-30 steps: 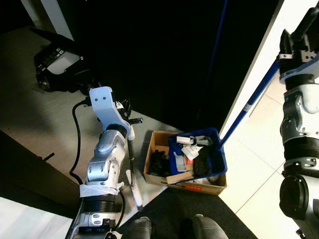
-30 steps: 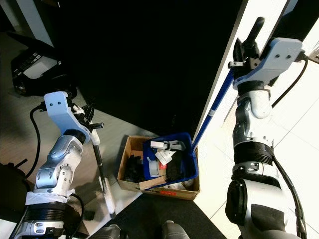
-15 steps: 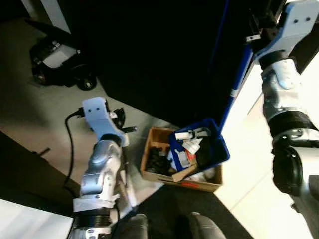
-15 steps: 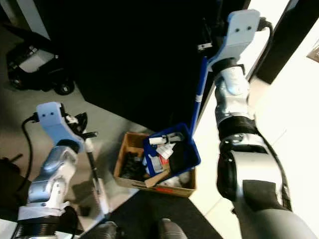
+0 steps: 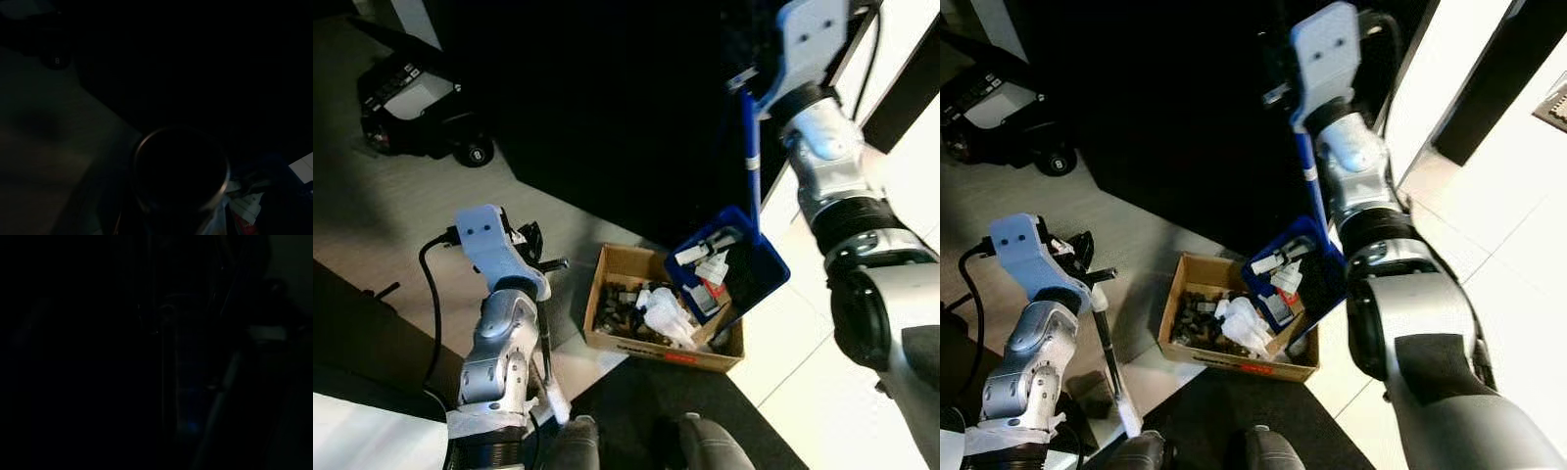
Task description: Sweep floor
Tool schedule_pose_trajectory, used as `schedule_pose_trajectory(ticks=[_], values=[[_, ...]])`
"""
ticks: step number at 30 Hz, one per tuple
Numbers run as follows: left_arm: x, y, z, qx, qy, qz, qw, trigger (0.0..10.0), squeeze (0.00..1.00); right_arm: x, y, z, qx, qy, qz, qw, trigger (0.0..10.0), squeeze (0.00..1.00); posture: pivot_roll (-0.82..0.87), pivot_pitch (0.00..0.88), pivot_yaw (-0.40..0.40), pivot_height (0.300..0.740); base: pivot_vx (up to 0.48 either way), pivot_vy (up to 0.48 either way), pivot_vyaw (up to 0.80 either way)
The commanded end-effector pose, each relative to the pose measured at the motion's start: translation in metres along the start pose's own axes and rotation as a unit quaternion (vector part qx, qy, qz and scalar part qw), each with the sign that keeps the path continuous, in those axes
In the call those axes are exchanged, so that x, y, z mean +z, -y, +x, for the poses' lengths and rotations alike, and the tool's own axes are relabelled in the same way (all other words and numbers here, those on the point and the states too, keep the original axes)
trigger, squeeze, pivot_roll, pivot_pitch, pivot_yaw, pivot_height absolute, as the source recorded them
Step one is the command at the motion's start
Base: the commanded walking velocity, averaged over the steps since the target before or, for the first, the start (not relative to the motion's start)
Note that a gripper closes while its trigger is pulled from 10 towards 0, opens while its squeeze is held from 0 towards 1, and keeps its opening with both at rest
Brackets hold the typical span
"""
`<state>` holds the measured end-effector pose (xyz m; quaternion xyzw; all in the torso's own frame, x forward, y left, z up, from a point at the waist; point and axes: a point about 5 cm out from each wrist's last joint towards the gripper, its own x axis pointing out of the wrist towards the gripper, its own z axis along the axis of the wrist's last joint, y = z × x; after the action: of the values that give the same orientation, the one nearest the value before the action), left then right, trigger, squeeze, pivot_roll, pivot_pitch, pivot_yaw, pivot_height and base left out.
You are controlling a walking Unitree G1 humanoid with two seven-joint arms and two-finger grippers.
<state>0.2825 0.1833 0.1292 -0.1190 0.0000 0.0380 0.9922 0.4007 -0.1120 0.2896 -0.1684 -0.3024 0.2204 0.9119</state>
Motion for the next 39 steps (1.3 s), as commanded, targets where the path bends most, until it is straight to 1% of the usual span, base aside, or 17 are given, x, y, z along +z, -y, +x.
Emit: schedule_pose_trajectory(ticks=[1, 6, 10, 13, 18, 21, 23, 24, 28, 29, 31, 32, 34, 35, 37, 38, 39], values=[[0.004, 0.001, -0.003, 0.003, 0.009, 0.009, 1.0, 10.0, 0.0, 0.023, -0.005, 0.013, 0.037, 0.055, -0.045, 0.997, 10.0, 0.0, 0.12, 0.084, -0.109, 0.74, 0.0, 0.0, 0.0], [0.003, -0.001, -0.007, 0.008, 0.008, 0.006, 1.0, 10.0, 0.0, 0.024, -0.019, 0.015, 0.078, 0.064, -0.075, 0.992, 10.0, 0.0, 0.12, 0.089, -0.117, 0.74, 0.0, 0.0, 0.0], [0.003, -0.001, -0.009, 0.01, 0.007, 0.006, 1.0, 10.0, 0.0, 0.025, -0.023, 0.015, 0.089, 0.068, -0.087, 0.99, 10.0, 0.0, 0.12, 0.092, -0.121, 0.74, 0.0, 0.0, 0.0], [0.002, 0.0, -0.01, 0.01, 0.006, 0.003, 1.0, 10.0, 0.0, 0.027, -0.027, 0.015, 0.094, 0.078, -0.125, 0.985, 10.0, 0.0, 0.12, 0.095, -0.121, 0.74, 0.0, 0.0, 0.0], [0.002, 0.001, -0.01, 0.009, 0.005, 0.002, 1.0, 10.0, 0.0, 0.028, -0.03, 0.014, 0.098, 0.089, -0.15, 0.98, 10.0, 0.0, 0.11, 0.099, -0.116, 0.74, 0.0, 0.0, 0.0], [0.002, 0.002, -0.01, 0.007, 0.004, 0.001, 1.0, 10.0, 0.0, 0.027, -0.038, 0.011, 0.12, 0.104, -0.174, 0.972, 10.0, 0.0, 0.11, 0.099, -0.116, 0.74, 0.0, 0.0, 0.0], [0.001, 0.003, -0.01, 0.005, 0.002, 0.001, 1.0, 10.0, 0.0, 0.027, -0.049, 0.007, 0.151, 0.121, -0.198, 0.961, 10.0, 0.0, 0.11, 0.101, -0.113, 0.74, 0.0, 0.0, 0.0], [0.001, 0.003, -0.01, 0.005, 0.002, 0.001, 1.0, 10.0, 0.0, 0.027, -0.049, 0.007, 0.151, 0.121, -0.198, 0.961, 10.0, 0.0, 0.11, 0.101, -0.113, 0.74, 0.0, 0.0, 0.0], [0.001, 0.005, -0.008, 0.002, 0.001, -0.001, 1.0, 10.0, 0.0, 0.023, -0.07, -0.001, 0.216, 0.146, -0.246, 0.933, 10.0, 0.0, 0.1, 0.1, -0.111, 0.74, 0.0, 0.0, 0.0], [0.001, 0.005, -0.008, 0.002, 0.001, -0.001, 1.0, 10.0, 0.0, 0.023, -0.07, -0.001, 0.216, 0.146, -0.246, 0.933, 10.0, 0.0, 0.1, 0.1, -0.111, 0.74, 0.0, 0.0, 0.0], [0.001, 0.005, -0.008, 0.001, 0.0, -0.002, 1.0, 10.0, 0.0, 0.02, -0.079, -0.005, 0.242, 0.152, -0.259, 0.923, 10.0, 0.0, 0.1, 0.099, -0.112, 0.74, 0.0, 0.0, 0.0], [0.001, 0.005, -0.008, 0.001, 0.0, -0.002, 1.0, 10.0, 0.0, 0.02, -0.079, -0.005, 0.242, 0.152, -0.259, 0.923, 10.0, 0.0, 0.1, 0.099, -0.112, 0.74, 0.0, 0.0, 0.0], [0.001, 0.006, -0.007, 0.001, -0.001, -0.003, 1.0, 10.0, 0.0, 0.016, -0.088, -0.009, 0.27, 0.155, -0.271, 0.911, 10.0, 0.0, 0.09, 0.099, -0.112, 0.74, 0.0, 0.0, 0.0], [0.001, 0.006, -0.007, 0.001, -0.001, -0.003, 1.0, 10.0, 0.0, 0.016, -0.088, -0.009, 0.27, 0.155, -0.271, 0.911, 10.0, 0.0, 0.09, 0.099, -0.112, 0.74, 0.0, 0.0, 0.0], [0.0, 0.006, -0.007, 0.0, -0.001, -0.004, 1.0, 10.0, 0.0, 0.01, -0.101, -0.017, 0.303, 0.164, -0.283, 0.895, 10.0, 0.0, 0.09, 0.097, -0.111, 0.74, 0.0, 0.0, 0.0], [0.0, 0.006, -0.007, 0.0, -0.001, -0.004, 1.0, 10.0, 0.0, 0.01, -0.101, -0.017, 0.303, 0.164, -0.283, 0.895, 10.0, 0.0, 0.09, 0.097, -0.111, 0.74, 0.0, 0.0, 0.0], [0.0, 0.007, -0.007, 0.0, -0.002, -0.005, 1.0, 10.0, 0.0, 0.006, -0.11, -0.023, 0.321, 0.166, -0.28, 0.889, 10.0, 0.0, 0.09, 0.097, -0.112, 0.74, 0.0, 0.0, 0.0]])
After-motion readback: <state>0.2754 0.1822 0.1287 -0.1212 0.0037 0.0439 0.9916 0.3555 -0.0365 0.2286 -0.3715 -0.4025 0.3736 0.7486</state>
